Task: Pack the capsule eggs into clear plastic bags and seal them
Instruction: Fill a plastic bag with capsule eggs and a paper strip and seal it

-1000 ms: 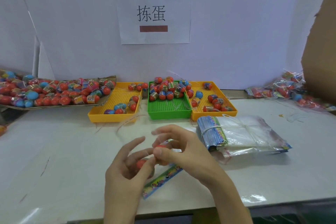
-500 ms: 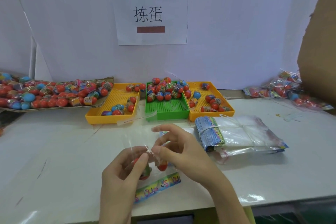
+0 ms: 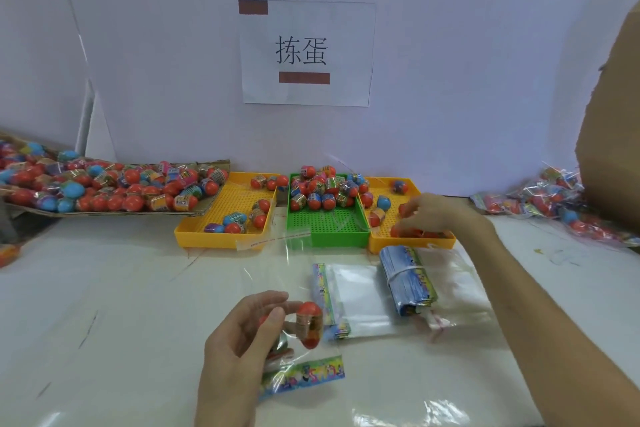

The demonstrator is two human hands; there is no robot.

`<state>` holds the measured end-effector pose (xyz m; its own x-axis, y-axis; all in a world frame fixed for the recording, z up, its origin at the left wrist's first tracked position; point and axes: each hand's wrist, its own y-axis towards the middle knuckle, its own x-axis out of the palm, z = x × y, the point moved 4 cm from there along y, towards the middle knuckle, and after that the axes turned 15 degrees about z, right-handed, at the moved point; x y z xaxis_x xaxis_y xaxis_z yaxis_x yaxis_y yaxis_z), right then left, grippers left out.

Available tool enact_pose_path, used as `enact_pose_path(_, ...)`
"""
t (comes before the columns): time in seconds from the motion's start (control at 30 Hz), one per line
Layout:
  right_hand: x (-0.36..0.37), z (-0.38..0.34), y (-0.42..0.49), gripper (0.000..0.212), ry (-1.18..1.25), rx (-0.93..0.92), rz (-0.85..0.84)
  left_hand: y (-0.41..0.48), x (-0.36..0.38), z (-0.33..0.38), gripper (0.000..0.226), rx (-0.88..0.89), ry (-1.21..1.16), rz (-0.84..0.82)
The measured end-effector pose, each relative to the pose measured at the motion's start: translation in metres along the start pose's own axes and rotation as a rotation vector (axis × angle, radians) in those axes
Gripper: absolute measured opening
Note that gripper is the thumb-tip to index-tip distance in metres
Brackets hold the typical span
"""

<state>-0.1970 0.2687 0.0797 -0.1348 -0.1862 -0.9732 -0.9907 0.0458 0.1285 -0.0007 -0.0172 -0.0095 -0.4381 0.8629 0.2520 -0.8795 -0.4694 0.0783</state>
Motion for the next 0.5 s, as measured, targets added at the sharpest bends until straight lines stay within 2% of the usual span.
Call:
enact_pose_path(0.13,0.022,-0.009,0.017,0.012,0.025,-0.12,-0.013,0.001,-0.002,-0.003,0.019,0.004,0.034,-0.007)
enact_pose_path(0.27,0.015,-0.013,0.025,0.01,0.146,-0.088,0.161,0.001,-0.003,-0.001,0.014,-0.002,0.032,-0.015)
enact_pose_path(0.4,-0.004,-0.023,0.015,0.012,0.479,-0.062,0.392,0.001,-0.001,-0.001,0.013,-0.018,-0.012,-0.014)
enact_pose_path(0.5,-0.017,-0.043,0.0,0.016,0.67,-0.128,0.439,0.0,0.0,0.001,0.013,-0.016,-0.034,-0.018)
